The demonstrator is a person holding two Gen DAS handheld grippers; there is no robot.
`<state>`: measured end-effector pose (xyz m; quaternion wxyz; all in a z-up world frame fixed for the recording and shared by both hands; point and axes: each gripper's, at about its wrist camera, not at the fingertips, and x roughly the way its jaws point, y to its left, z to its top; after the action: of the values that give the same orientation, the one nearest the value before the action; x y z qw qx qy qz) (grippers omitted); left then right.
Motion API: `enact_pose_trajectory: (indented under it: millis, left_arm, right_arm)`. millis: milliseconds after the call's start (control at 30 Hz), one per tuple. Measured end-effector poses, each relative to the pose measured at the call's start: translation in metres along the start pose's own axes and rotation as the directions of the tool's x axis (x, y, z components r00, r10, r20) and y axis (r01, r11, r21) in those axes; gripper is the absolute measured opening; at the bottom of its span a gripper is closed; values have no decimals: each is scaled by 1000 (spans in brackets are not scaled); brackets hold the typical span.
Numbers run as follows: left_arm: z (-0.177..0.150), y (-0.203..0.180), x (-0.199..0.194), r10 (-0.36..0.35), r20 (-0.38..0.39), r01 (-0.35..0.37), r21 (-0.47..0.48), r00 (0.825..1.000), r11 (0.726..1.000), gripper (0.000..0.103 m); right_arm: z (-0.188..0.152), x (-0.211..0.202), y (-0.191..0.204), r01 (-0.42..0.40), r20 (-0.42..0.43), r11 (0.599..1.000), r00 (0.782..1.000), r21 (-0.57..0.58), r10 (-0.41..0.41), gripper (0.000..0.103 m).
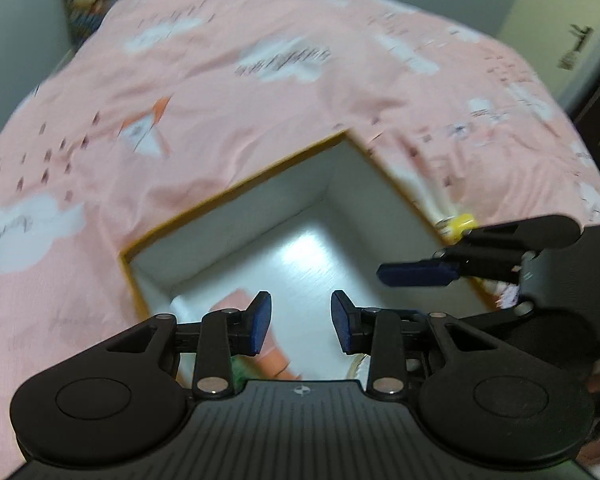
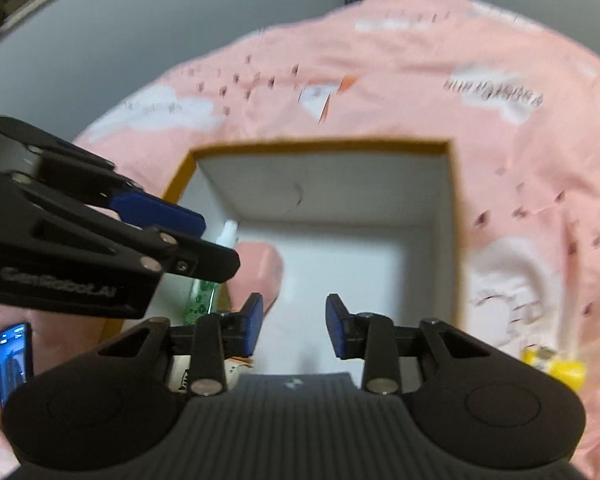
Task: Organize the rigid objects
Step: 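Move both tools back to the remaining items on the bedspread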
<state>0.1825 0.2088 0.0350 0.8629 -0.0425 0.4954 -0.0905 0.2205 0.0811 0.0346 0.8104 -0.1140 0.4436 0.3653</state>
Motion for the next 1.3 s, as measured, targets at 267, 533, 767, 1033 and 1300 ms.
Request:
enact_pose_trajectory:
  millis: [267,533,767,1033,1300]
  left_arm:
    - [6,-46,-14,-35,153,12,149,988,989,41]
    - [18,-107,5,-161,98,122,322,982,939,41]
    - [26,-155,49,-237,-47,234,424,970,875,25]
    - [17,-197,95,-219,-169,275,521,961,808,0]
    - [12,-223,129,-281,-255,376,525,925,763,28]
  right_arm:
    - [-20,-76,-36,117,191,993,975,11,-117,64]
    - [-73,-107,-101,176,248,963,943,202,-224,71]
    - [-118,-103,-139,287,206,906,911,311,-359,70]
    - [-157,-77,-174,228,89,895,956,384,-281,56]
    - [-183,-78,-178,172,56,876,974,450,-220,52]
